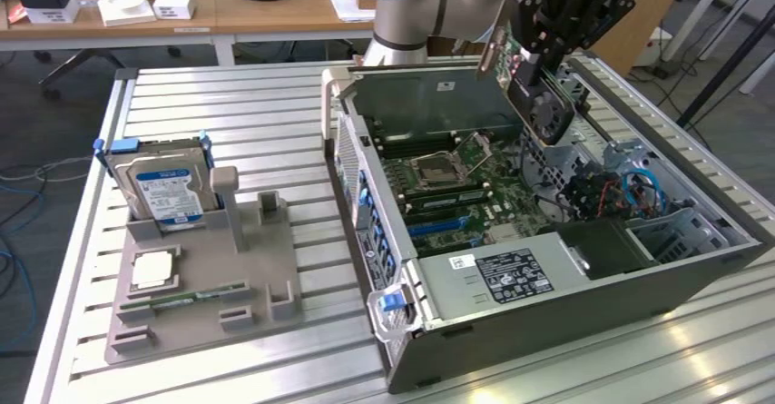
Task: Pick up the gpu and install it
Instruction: 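Insert the gpu into the slot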
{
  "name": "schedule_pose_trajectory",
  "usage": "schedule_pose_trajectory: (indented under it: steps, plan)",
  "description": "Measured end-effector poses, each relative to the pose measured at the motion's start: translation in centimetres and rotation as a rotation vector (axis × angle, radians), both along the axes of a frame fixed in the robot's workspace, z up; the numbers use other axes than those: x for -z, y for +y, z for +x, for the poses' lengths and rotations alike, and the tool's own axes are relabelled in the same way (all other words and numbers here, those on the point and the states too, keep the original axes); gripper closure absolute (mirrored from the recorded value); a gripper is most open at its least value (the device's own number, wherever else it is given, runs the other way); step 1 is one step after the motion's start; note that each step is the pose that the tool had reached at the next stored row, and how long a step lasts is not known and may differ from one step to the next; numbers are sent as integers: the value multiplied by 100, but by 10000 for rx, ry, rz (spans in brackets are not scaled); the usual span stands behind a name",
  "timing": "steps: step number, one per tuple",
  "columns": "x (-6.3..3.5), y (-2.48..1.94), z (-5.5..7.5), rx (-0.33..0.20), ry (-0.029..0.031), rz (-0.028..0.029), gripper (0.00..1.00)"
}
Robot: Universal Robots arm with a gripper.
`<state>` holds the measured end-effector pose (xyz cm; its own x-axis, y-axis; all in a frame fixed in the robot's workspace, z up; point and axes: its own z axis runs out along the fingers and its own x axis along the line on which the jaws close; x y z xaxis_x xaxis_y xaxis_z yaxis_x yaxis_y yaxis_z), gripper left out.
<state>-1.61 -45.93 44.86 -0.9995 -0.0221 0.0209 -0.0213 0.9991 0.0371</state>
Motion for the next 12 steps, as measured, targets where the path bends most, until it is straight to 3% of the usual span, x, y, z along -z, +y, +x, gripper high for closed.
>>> schedule_pose_trajectory:
  steps: [12]
  plan:
    - [5, 0, 0, -1814, 0, 0, 74]
